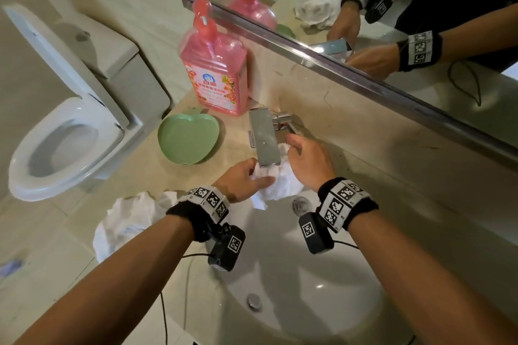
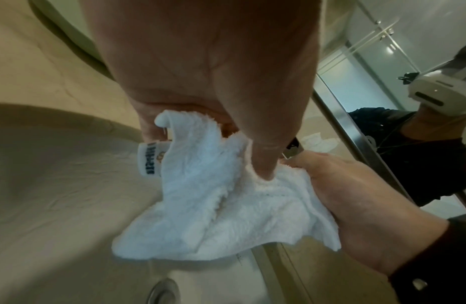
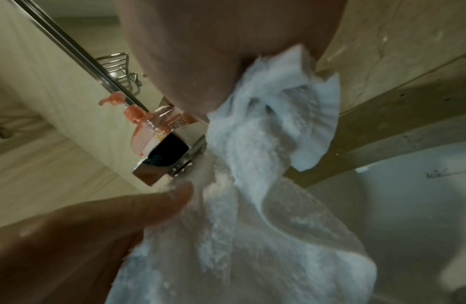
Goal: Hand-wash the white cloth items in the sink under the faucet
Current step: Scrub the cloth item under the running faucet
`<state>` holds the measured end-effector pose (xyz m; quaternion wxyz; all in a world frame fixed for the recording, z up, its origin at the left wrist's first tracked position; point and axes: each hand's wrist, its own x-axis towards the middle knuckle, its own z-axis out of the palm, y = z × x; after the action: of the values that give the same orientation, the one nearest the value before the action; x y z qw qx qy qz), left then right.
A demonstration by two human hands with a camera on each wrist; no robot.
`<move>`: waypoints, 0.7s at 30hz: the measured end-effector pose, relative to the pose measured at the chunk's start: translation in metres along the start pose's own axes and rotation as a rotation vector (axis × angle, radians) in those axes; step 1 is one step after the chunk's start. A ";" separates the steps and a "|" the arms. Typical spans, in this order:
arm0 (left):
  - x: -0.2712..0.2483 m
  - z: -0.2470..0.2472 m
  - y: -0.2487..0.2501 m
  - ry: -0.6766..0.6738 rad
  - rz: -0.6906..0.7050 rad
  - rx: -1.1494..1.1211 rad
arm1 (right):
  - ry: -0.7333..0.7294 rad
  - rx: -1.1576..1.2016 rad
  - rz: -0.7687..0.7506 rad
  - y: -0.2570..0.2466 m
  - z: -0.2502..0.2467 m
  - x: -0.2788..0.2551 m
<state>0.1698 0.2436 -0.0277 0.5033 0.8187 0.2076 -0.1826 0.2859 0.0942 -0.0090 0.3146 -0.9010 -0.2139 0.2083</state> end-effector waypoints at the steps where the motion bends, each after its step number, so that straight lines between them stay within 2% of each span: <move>1: 0.002 0.002 0.001 -0.006 0.019 -0.047 | 0.001 -0.008 0.000 0.003 -0.001 0.001; 5: 0.009 0.007 0.002 0.027 0.064 -0.065 | -0.015 -0.041 -0.038 0.015 -0.003 0.002; 8: 0.011 0.007 -0.001 0.041 0.096 0.006 | -0.174 0.004 0.028 0.026 0.001 -0.002; 12: 0.005 -0.003 -0.006 0.152 0.070 -0.006 | -0.332 -0.042 0.056 0.033 0.015 -0.007; 15: -0.003 -0.012 -0.011 0.150 0.088 -0.038 | -0.375 0.096 0.058 0.023 0.026 -0.005; 18: -0.010 -0.019 -0.020 0.117 0.136 0.064 | -0.451 0.294 0.071 0.009 0.037 -0.001; 21: -0.010 -0.026 -0.027 0.152 0.131 0.080 | -0.458 0.358 0.060 0.003 0.045 -0.001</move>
<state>0.1496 0.2768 -0.0317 0.4640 0.8614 0.1836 -0.0949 0.2631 0.1130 -0.0426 0.4059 -0.7667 -0.2123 0.4498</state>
